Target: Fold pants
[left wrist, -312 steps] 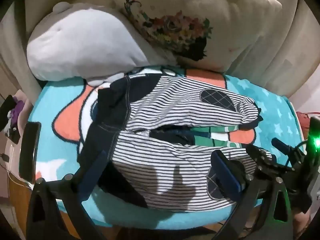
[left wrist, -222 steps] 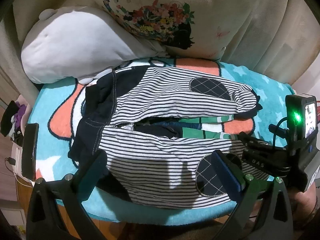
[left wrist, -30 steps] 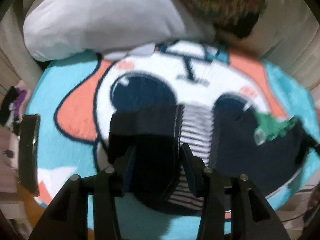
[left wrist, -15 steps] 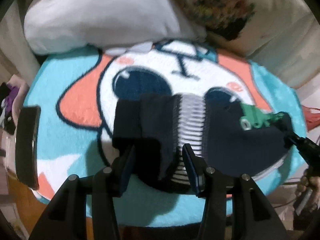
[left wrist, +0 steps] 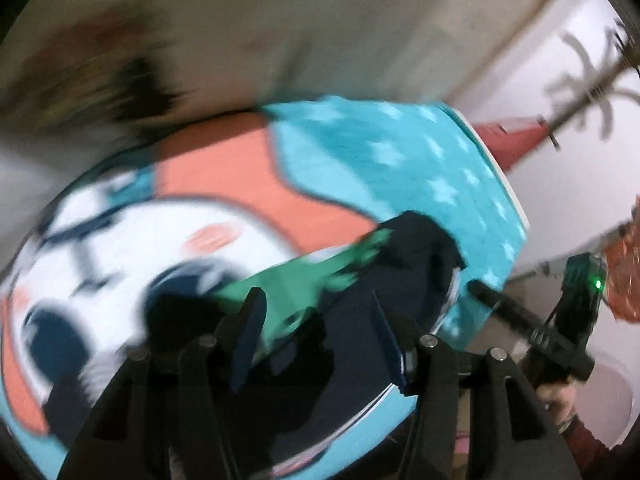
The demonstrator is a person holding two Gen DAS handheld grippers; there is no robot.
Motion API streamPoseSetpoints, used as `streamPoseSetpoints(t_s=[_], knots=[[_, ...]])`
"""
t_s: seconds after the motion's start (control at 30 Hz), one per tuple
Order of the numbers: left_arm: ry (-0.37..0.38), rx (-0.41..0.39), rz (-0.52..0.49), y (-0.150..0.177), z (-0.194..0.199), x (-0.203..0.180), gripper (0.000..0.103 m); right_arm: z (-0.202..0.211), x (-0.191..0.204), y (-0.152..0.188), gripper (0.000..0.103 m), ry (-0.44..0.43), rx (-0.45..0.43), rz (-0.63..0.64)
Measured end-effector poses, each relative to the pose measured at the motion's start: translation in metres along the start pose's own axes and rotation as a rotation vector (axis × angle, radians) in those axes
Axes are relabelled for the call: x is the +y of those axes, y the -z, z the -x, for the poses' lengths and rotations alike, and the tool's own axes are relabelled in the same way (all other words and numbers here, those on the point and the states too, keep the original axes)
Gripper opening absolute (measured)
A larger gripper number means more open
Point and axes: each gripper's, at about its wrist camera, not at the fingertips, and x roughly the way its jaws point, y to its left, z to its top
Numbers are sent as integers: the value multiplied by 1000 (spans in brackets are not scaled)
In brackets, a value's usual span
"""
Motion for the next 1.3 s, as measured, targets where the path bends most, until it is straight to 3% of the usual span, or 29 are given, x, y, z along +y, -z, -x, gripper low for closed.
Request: streamPoseSetpoints(t_s=[0.1, 0.27, 0.43, 0.53, 0.57, 0.6, 0.63, 0.67, 0.8, 1.03, 1.3], knots=[[72, 77, -80, -32, -43, -39, 53, -8, -1, 1, 65, -2, 13, 10], [117, 194, -175, -60, -107, -86, 53, -27, -4, -1, 65, -21, 32, 17], [100, 272, -270, -65, -150, -116, 61, -39, 0, -6, 66, -18, 16, 59], [79, 302, -299, -63, -167, -123, 61, -43, 6, -8, 64, -6, -2, 97], [75, 301, -304, -63, -168, -123, 53, -43, 8, -9, 59, 0, -9, 108], [63, 296, -312, -63, -168, -123, 44, -44, 10, -11, 46, 5, -6, 116], [57, 297, -314, -63, -168, -121, 27, -44, 10, -12, 36, 4, -4, 115], [53, 296, -308, -64, -166, -118, 16, -42, 10, -14, 33, -13, -2, 107], [96, 256, -236, -67, -147, -100, 11, -32, 24, -20, 23, -48, -7, 149], [138, 121, -74, -50, -86, -53, 11, -26, 91, -4, 22, -99, 3, 350], [64, -7, 142, 10, -22, 30, 11, -54, 164, 45, 21, -128, 87, 597]])
